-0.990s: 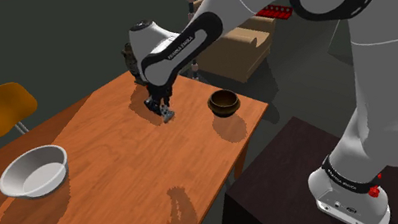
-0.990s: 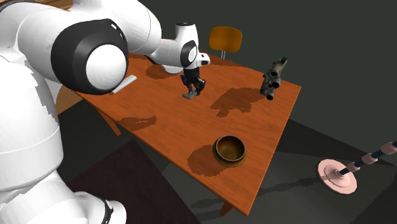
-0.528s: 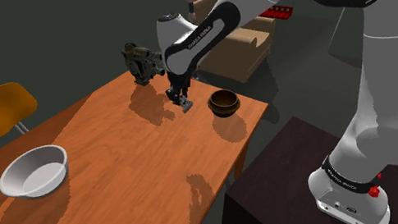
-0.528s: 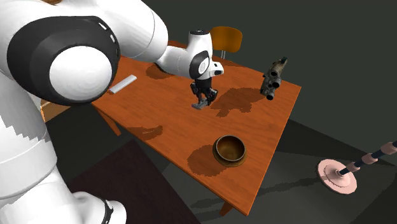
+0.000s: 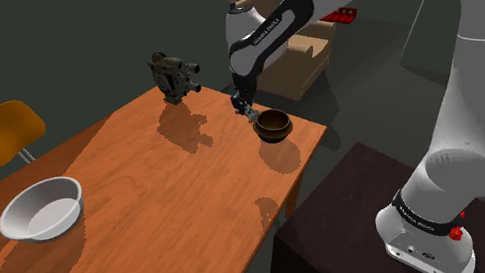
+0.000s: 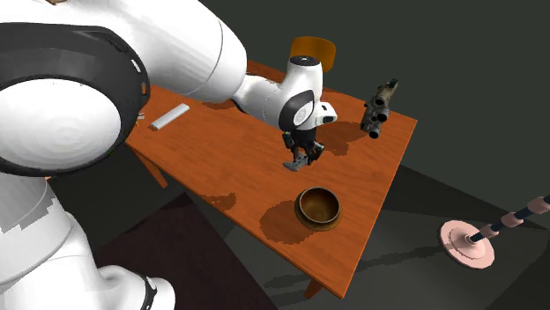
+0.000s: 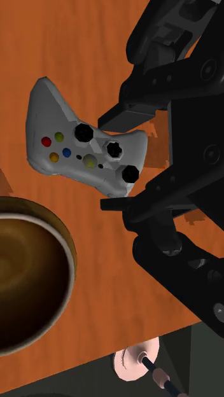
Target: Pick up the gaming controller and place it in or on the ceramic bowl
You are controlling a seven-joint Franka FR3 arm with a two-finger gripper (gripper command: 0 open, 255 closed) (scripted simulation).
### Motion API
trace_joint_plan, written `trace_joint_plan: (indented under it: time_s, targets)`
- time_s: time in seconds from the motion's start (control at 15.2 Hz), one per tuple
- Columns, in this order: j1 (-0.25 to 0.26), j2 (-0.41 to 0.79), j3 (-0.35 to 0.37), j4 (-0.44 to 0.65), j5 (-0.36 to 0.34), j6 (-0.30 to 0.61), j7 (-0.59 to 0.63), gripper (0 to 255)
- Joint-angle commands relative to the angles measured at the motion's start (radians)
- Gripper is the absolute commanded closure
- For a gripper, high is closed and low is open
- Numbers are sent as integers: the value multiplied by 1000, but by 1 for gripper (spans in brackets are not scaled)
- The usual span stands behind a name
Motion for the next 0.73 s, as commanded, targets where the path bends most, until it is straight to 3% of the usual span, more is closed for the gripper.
trace_joint_plan:
  time_s: [0.0,0.53,0.66]
  targets:
    - [-29,-8,-11,-13,7,9,-45,255]
    - [-161,-22,-63,-25,44,21,-255,255]
    - [-161,-4,-64,-30,42,45,-252,255]
